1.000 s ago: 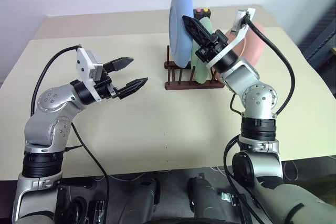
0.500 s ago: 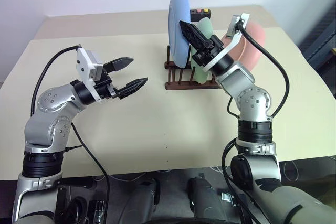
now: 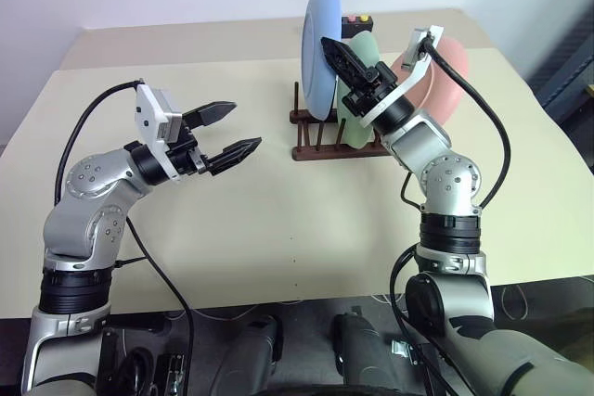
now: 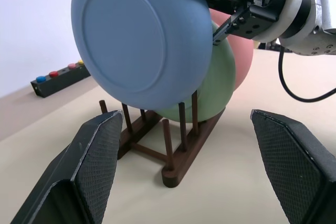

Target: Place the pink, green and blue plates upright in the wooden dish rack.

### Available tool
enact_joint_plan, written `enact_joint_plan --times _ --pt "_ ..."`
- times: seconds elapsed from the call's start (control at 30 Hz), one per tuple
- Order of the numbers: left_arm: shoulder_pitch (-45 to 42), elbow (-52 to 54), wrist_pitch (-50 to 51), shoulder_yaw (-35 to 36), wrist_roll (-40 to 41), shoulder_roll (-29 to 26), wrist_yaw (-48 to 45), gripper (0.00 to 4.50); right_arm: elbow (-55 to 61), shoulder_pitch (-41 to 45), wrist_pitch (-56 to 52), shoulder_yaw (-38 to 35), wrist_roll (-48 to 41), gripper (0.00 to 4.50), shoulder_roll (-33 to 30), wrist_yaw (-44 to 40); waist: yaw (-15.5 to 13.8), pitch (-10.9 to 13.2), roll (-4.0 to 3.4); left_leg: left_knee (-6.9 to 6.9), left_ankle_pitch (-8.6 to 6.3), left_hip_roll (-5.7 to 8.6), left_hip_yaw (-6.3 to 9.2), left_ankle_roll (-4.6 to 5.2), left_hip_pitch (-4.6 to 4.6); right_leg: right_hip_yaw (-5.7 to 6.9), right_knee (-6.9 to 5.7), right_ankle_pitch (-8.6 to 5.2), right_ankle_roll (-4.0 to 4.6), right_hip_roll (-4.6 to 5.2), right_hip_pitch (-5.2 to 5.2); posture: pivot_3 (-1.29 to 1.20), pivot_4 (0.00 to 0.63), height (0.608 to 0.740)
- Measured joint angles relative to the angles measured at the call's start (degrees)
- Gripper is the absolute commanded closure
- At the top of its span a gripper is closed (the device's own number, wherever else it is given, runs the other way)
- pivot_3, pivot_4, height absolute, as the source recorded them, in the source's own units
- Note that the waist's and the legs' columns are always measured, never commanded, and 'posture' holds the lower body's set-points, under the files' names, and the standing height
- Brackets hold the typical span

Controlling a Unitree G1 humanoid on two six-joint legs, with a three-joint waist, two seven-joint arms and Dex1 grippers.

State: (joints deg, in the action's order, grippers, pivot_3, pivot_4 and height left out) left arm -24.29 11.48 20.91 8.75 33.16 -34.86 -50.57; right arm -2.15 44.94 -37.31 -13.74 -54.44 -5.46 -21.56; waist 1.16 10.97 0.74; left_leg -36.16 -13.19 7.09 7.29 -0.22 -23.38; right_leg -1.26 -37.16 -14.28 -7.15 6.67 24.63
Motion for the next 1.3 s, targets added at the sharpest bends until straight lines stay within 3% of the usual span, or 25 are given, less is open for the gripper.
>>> enact_joint_plan --times 0.8,1.3 --pt "0.0 0.0 0.0 0.0 0.0 0.1 0.5 0.49 -0.3 3.1 -2.4 -0.8 -2.8 4.45 0.8 2.9 0.0 0.0 -0.01 0.02 0.00 0.00 0.00 0.00 0.00 0.00 0.00 0.00 0.00 0.00 0.02 0.00 0.150 0.740" --pt "0.1 0.1 0.0 -0.1 0.0 0.1 0.7 0.49 -0.3 -1.1 -2.2 1.7 0.9 4.45 0.3 0.7 0.0 0.0 -0.01 0.02 0.00 0.00 0.00 0.00 0.00 0.00 0.00 0.00 0.00 -0.01 0.02 0.00 0.150 0.740"
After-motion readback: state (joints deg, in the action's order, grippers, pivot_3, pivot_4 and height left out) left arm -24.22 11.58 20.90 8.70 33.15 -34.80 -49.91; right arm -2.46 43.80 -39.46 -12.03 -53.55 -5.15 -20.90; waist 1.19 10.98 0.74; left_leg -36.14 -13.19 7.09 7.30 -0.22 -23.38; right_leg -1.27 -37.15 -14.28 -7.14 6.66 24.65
